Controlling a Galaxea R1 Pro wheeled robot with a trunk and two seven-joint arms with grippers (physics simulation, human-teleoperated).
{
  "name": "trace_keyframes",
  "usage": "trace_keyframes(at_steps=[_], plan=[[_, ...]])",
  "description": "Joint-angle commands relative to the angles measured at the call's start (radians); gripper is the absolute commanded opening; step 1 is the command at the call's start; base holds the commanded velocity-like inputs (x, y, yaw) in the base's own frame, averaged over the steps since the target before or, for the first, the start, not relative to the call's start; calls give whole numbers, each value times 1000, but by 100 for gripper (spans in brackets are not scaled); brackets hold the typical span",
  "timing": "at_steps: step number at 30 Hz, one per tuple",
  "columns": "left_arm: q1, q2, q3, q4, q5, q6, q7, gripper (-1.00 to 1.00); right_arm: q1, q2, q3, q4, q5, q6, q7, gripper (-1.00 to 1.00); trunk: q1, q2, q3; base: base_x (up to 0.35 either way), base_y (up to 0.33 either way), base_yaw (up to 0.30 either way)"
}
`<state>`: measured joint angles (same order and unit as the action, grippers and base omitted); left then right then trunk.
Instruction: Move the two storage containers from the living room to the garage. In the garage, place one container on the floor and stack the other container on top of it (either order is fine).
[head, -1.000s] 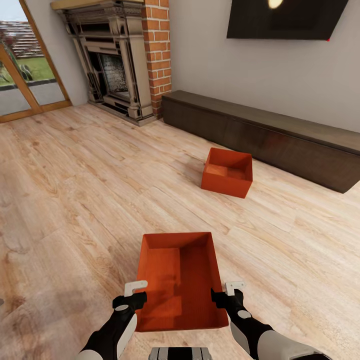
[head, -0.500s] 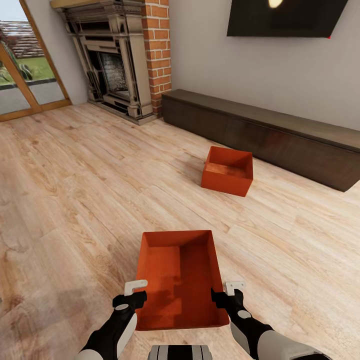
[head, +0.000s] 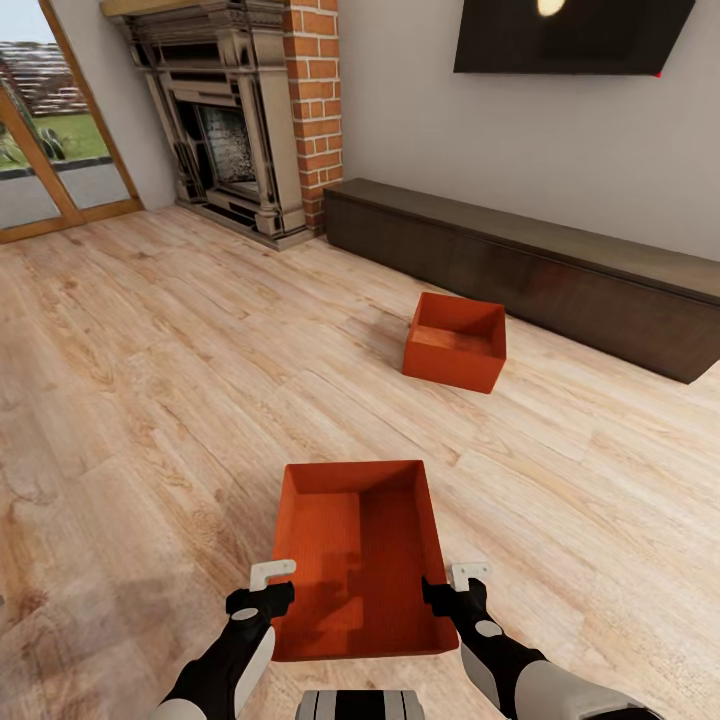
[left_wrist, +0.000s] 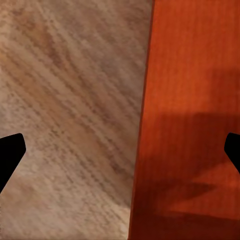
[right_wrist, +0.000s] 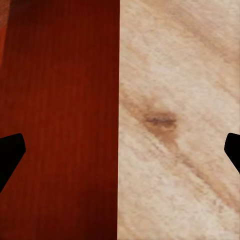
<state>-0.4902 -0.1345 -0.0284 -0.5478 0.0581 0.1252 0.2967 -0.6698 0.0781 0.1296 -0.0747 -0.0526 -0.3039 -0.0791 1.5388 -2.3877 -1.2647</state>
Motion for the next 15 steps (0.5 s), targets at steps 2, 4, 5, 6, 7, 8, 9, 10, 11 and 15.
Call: trace_keyframes(at_steps=[2, 4, 5, 6, 7, 8, 9, 10, 11, 15], plan=[[0, 1, -4, -2, 5, 5, 5, 100, -1, 0, 8, 1, -6, -3, -5, 100, 0, 0, -1, 0, 0, 0], [0, 1, -4, -1, 3, 6, 5, 100, -1, 0, 8, 1, -6, -3, -5, 100, 0, 0, -1, 0, 0, 0], [0, 1, -4, -1, 3, 5, 5, 100, -1, 0, 8, 1, -6, -3, -5, 100, 0, 0, -1, 0, 0, 0], [0, 1, -5, -1, 2, 6, 5, 100, -1, 0, 8, 1, -6, -3, -5, 100, 0, 0, -1, 0, 0, 0], [-1, 1, -6, -1, 2, 6, 5, 100, -1, 0, 8, 1, -6, -3, -5, 100, 0, 0, -1, 0, 0, 0], [-1, 1, -6, -1, 2, 6, 5, 100, -1, 0, 8, 1, -6, -3, -5, 100, 0, 0, -1, 0, 0, 0], [0, 1, -6, -1, 2, 6, 5, 100, -1, 0, 8, 1, -6, -3, -5, 100, 0, 0, -1, 0, 0, 0], [0, 1, -6, -1, 2, 6, 5, 100, -1, 0, 8, 1, -6, -3, -5, 100, 0, 0, -1, 0, 0, 0], [0, 1, -7, -1, 2, 5, 5, 100, -1, 0, 8, 1, -6, -2, -5, 100, 0, 0, -1, 0, 0, 0], [0, 1, -7, -1, 2, 6, 5, 100, -1, 0, 8, 1, -6, -3, -5, 100, 0, 0, -1, 0, 0, 0]])
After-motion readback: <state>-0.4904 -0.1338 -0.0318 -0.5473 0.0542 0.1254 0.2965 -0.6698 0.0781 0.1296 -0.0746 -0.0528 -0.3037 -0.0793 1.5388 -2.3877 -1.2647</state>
